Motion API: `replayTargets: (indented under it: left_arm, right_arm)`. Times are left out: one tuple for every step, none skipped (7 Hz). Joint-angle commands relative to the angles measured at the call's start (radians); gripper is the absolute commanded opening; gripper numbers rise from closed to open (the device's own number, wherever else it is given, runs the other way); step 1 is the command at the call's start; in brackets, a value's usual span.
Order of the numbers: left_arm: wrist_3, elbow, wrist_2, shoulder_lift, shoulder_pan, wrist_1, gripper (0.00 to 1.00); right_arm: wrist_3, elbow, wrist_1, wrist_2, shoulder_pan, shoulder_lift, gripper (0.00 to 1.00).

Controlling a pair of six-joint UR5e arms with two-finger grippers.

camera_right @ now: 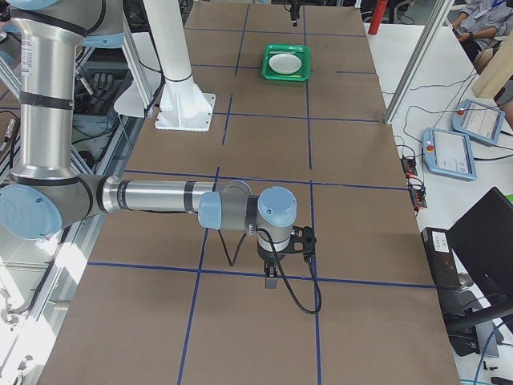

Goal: Place fork

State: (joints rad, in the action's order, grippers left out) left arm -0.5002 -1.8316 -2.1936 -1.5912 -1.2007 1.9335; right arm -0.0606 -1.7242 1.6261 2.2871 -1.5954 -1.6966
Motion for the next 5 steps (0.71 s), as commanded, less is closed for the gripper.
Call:
replayTargets:
  left_arm:
    - [0.156, 0.07, -0.093, 0.002, -0.19, -0.124, 1.0]
    - [0.415, 0.13, -0.092, -0.001, -0.292, -0.26, 1.0]
    - [0.616, 0.17, -0.092, -0.009, -0.369, -0.365, 1.0]
    - [0.662, 0.17, -0.103, -0.007, -0.381, -0.419, 1.0]
    - [0.666, 0.175, -0.106, 0.0, -0.382, -0.444, 1.0]
  right_arm:
    - [-0.001, 0.0, 0.0, 0.0, 0.0, 0.0, 1.0]
    - [0.001, 0.0, 0.0, 0.0, 0.0, 0.0, 1.0]
    - [0.001, 0.0, 0.0, 0.0, 0.0, 0.0, 1.0]
    - [-0.001, 0.0, 0.0, 0.0, 0.0, 0.0, 1.0]
    - [0.001, 0.0, 0.0, 0.0, 0.0, 0.0, 1.0]
